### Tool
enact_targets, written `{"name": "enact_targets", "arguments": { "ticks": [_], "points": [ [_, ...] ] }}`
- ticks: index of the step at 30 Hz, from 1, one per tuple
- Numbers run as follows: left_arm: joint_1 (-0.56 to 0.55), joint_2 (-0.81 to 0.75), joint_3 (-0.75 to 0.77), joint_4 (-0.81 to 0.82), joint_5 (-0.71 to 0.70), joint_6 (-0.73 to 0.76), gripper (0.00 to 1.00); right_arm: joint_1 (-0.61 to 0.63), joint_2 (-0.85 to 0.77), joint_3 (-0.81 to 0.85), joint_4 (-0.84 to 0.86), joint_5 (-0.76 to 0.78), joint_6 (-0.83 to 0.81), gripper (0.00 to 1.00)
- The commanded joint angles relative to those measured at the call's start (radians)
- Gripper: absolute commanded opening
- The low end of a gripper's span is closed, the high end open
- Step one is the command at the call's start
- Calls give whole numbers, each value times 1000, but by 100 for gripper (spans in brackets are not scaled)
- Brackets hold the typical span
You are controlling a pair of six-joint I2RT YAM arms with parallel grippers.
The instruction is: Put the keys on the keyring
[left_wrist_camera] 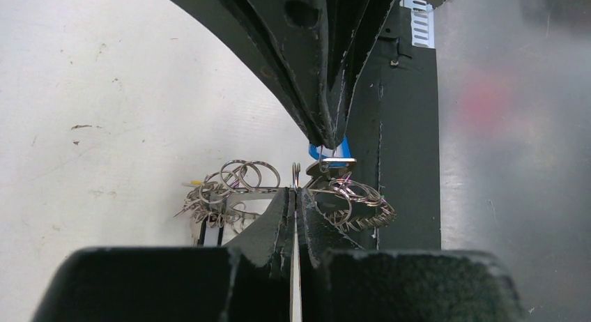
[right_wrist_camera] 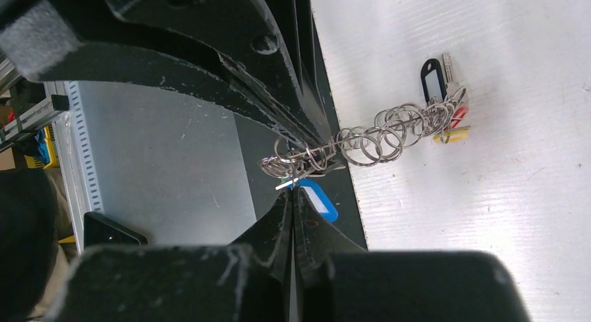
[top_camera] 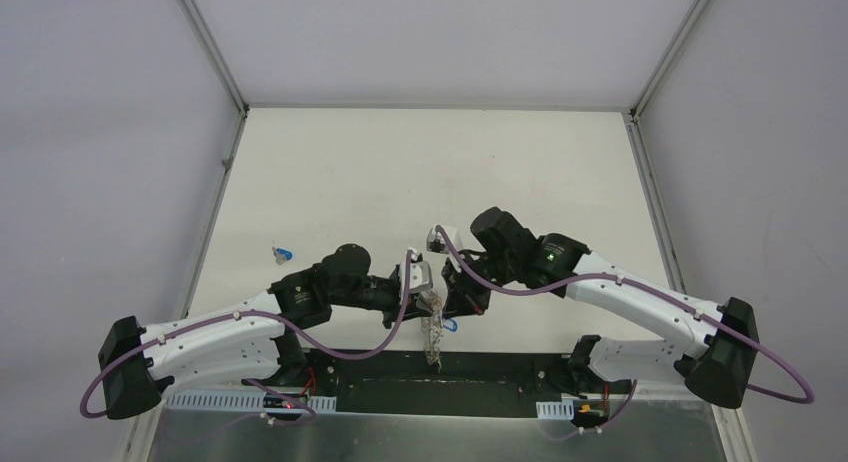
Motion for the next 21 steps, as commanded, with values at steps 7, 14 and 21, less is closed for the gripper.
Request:
{"name": "enact_targets", "arguments": {
  "ticks": [7,14,21],
  "points": [
    [-15,-11,49,79,-7,9,0,14,-2,16,61,36,1,0],
    [-17,-13,49,79,-5,11,0,18,11,26,69,61,11,0],
    [-18,-12,46,77,-7,11,0,20,8,31,65,93,20,0]
  ]
}}
